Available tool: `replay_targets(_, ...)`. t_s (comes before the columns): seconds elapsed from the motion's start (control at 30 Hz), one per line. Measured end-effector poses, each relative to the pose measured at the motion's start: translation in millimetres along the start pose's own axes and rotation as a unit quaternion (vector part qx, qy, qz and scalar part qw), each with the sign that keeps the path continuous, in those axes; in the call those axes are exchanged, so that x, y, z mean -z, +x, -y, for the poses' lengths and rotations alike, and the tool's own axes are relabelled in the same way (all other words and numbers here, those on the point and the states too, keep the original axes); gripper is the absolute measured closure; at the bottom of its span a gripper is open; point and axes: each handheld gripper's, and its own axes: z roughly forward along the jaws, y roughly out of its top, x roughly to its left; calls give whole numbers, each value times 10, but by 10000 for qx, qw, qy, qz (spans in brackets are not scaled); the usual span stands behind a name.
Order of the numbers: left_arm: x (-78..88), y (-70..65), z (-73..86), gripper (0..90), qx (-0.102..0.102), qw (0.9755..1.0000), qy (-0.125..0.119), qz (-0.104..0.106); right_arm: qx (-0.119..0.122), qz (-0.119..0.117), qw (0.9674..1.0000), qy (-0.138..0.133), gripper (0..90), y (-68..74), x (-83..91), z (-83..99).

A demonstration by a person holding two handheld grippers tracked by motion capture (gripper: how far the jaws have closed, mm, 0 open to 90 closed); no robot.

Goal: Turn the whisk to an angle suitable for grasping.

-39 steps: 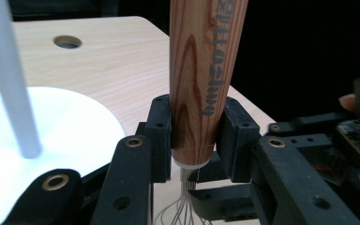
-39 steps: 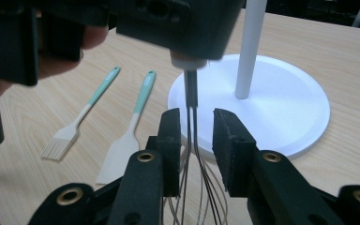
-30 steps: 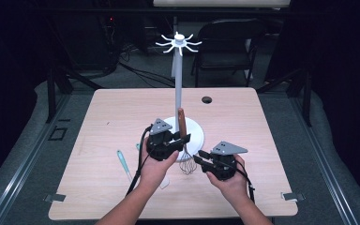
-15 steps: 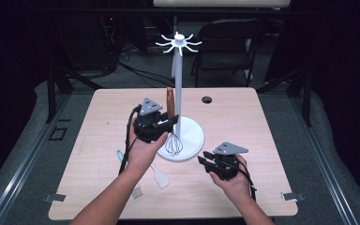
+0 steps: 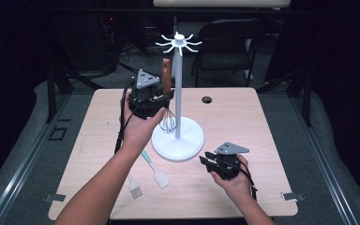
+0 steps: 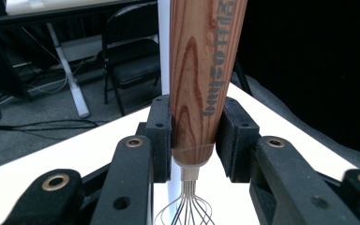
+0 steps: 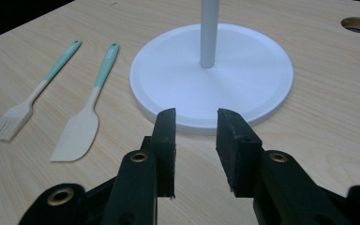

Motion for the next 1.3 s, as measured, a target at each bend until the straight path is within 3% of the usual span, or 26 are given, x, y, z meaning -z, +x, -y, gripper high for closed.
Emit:
replay_targets(0.27, 23, 88, -138, 688, 6, 9999, -57, -114, 19, 24, 10000, -5, 685, -7, -4, 6)
replay_targets(0.67, -102, 204, -220, 688, 112, 9994, 203, 256, 26, 31, 10000, -27, 684, -6, -12, 7)
replay_targets(0.97, -208, 235, -233, 690, 60, 9989, 251, 380, 44, 52, 10000, -13, 685, -25, -1, 6)
replay_targets(1.3, -197, 292, -285, 692, 57, 9980, 253, 579, 67, 65, 10000, -25, 686, -25, -4, 7)
